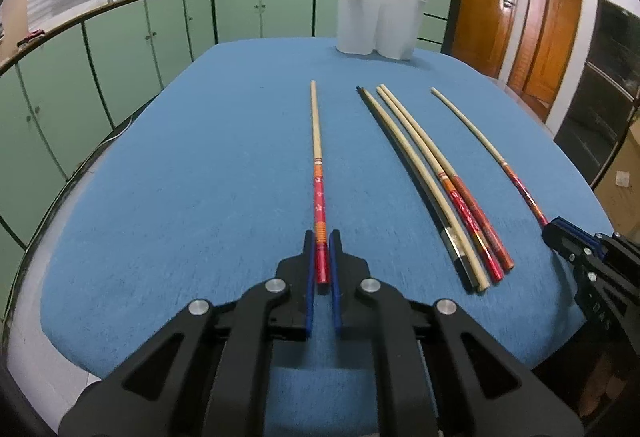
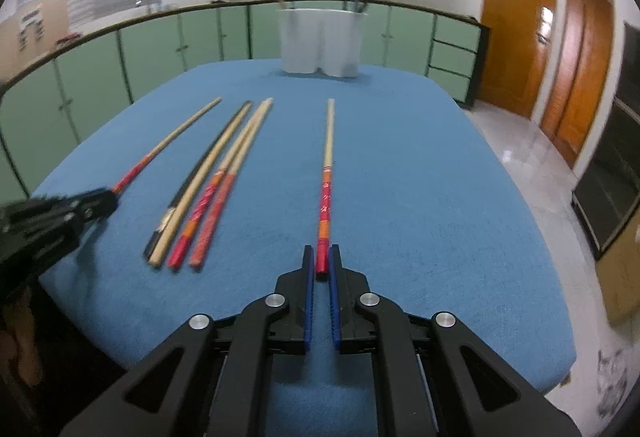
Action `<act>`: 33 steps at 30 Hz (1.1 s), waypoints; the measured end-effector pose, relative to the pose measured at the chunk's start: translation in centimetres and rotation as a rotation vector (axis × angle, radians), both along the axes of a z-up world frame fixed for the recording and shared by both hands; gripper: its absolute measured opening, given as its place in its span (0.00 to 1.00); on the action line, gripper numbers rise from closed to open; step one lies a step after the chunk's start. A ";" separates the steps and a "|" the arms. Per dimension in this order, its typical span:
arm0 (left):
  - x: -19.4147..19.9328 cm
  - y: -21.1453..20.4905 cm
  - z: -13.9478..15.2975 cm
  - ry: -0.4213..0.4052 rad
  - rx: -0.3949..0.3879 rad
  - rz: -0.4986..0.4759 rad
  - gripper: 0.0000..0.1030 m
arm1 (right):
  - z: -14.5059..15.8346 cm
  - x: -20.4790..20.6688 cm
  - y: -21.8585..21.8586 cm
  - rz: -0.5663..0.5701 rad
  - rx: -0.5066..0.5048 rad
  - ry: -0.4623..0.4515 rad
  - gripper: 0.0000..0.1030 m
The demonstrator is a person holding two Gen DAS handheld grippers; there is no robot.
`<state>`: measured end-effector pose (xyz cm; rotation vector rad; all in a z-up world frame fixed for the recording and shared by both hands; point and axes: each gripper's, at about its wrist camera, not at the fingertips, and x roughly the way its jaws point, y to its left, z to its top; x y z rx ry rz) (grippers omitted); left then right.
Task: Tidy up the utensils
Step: 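Grasp a red-patterned chopstick with the right tool while the left tool grasps another red-patterned chopstick, then lift and carry both red-patterned chopsticks upright toward the white holder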
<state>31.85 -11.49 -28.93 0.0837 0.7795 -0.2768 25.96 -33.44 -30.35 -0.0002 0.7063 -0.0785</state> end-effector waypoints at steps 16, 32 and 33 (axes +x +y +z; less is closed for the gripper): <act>-0.9 1.7 2.2 0.012 -0.073 -0.009 0.05 | 2.4 -1.8 0.1 0.022 0.002 -0.042 0.06; -3.6 3.4 13.3 -0.118 -0.087 -0.039 0.05 | 14.0 -4.3 -1.3 0.074 0.012 -0.108 0.06; -3.5 3.4 13.8 -0.121 -0.087 -0.043 0.05 | 14.6 -4.2 -1.3 0.081 0.011 -0.109 0.06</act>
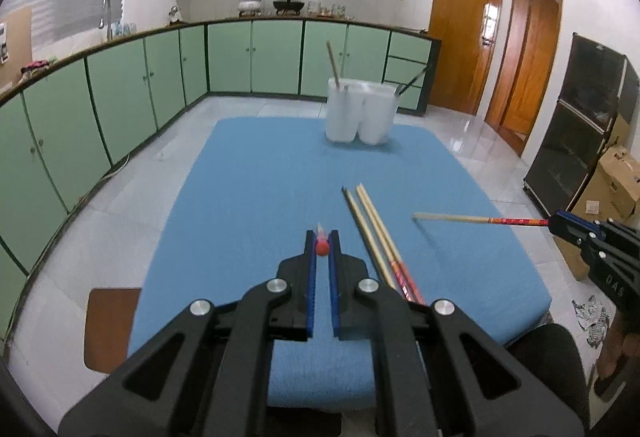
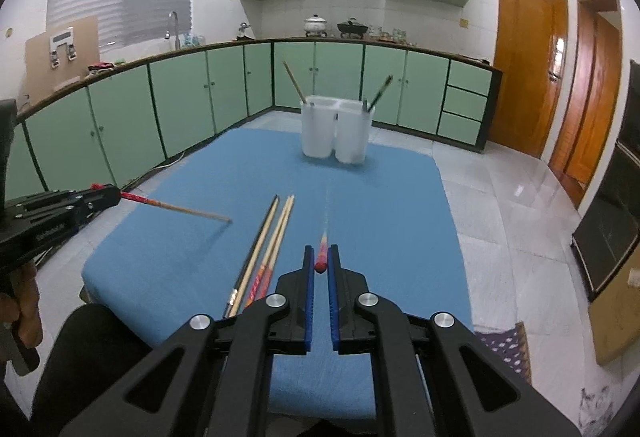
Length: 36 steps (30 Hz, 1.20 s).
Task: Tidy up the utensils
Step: 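Lift and carry both red-patterned chopsticks upright toward the white holder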
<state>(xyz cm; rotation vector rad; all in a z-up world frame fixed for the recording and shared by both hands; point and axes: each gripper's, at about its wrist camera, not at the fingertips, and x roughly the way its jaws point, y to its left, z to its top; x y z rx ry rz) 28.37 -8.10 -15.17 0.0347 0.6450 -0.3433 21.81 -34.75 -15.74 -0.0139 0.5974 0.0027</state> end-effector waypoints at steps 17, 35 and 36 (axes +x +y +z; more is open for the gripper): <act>5.0 -0.7 5.2 0.072 0.032 -0.100 0.05 | 7.2 8.5 0.1 0.103 -0.037 0.155 0.06; 10.6 -2.5 13.9 0.030 0.025 -0.162 0.05 | 16.1 14.7 -2.2 0.078 0.003 0.236 0.05; 11.2 -2.7 15.0 0.020 0.015 -0.158 0.05 | 17.1 14.9 -2.2 0.076 0.005 0.229 0.05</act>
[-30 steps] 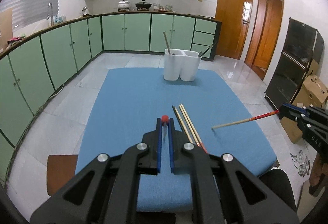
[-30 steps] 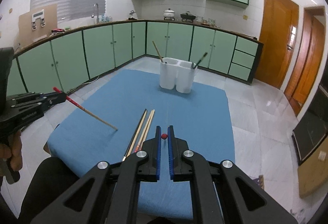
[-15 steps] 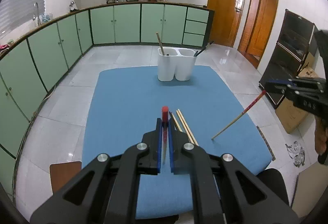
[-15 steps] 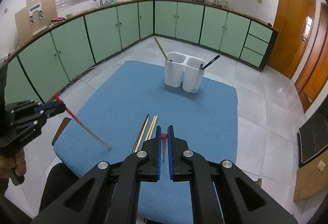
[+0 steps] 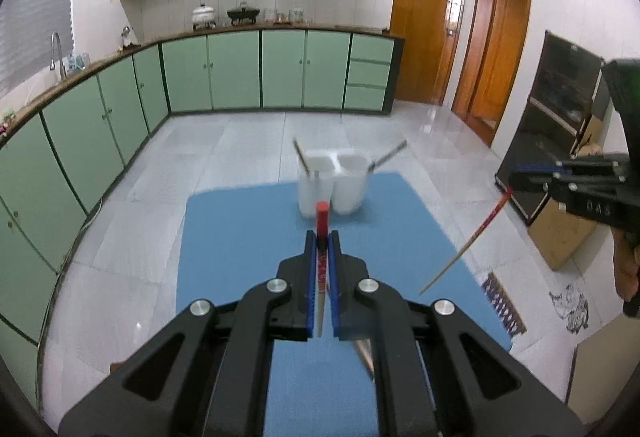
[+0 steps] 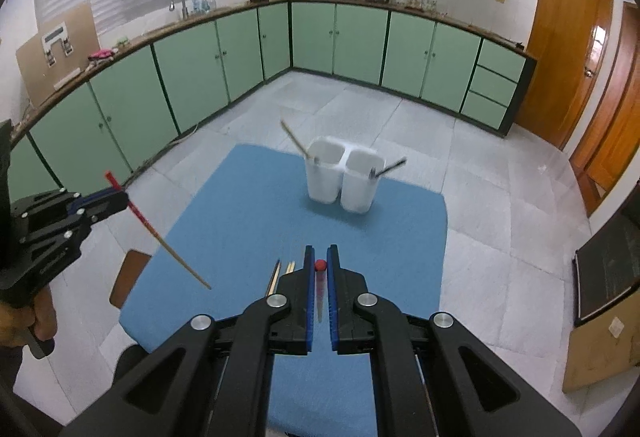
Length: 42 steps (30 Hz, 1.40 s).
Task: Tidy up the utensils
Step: 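Lift and carry both red-patterned chopsticks upright toward the white holder, then lower the chopsticks into the holder compartments and open both tools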
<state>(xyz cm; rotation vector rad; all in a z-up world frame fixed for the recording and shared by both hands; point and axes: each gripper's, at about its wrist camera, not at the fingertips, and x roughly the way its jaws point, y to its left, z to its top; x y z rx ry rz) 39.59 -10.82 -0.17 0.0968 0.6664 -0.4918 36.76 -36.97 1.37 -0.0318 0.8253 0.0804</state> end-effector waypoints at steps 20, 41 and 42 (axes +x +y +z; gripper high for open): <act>11.3 -8.6 8.9 -0.116 -0.070 0.054 0.05 | 8.6 10.4 -3.4 -0.109 0.035 -0.141 0.05; 26.0 -14.7 -1.4 -0.085 -0.049 0.133 0.05 | -1.3 25.0 -9.8 -0.236 0.104 -0.159 0.05; 26.3 -14.5 -1.9 -0.077 -0.048 0.133 0.05 | -2.0 25.2 -9.9 -0.234 0.105 -0.149 0.05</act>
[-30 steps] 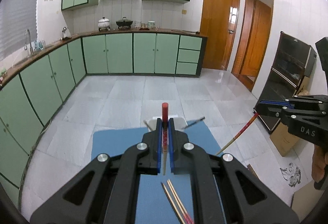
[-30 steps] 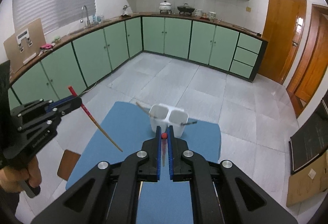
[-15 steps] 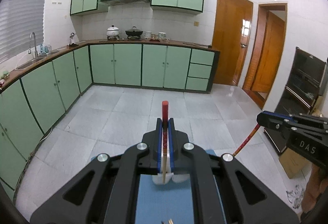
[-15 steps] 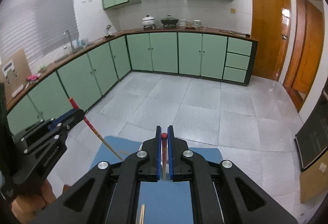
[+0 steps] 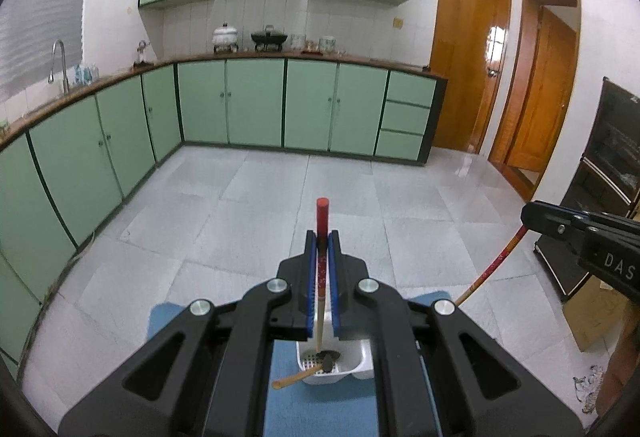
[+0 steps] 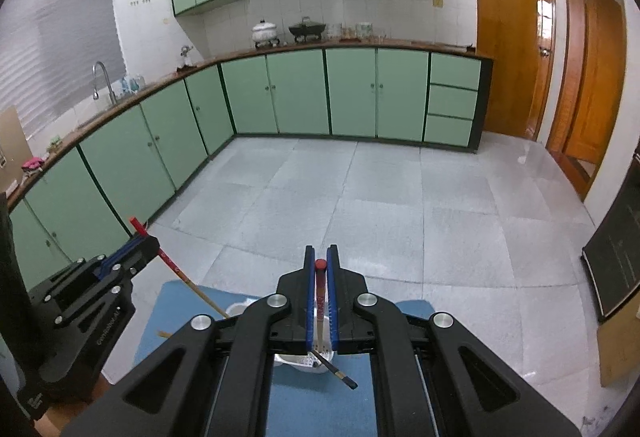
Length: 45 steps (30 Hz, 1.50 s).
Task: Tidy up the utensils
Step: 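Lower the chopsticks into the holder compartments and open both tools, then move both tools back over the remaining chopsticks on the table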
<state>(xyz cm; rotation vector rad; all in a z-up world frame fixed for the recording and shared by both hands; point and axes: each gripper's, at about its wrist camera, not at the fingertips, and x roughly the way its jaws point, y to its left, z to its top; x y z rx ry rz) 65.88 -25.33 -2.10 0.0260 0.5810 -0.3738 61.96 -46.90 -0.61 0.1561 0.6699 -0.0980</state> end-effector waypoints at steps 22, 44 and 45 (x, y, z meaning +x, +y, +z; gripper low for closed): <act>-14.8 12.6 -0.2 -0.052 0.098 0.005 0.75 | -6.1 -19.3 0.5 0.071 -0.036 -0.066 0.29; -35.6 20.5 -24.0 0.170 0.079 0.058 0.77 | -29.1 -36.4 17.2 0.300 -0.157 0.065 0.29; -35.6 20.3 -24.2 0.175 0.083 0.053 0.77 | -29.1 -36.3 17.3 0.301 -0.157 0.062 0.29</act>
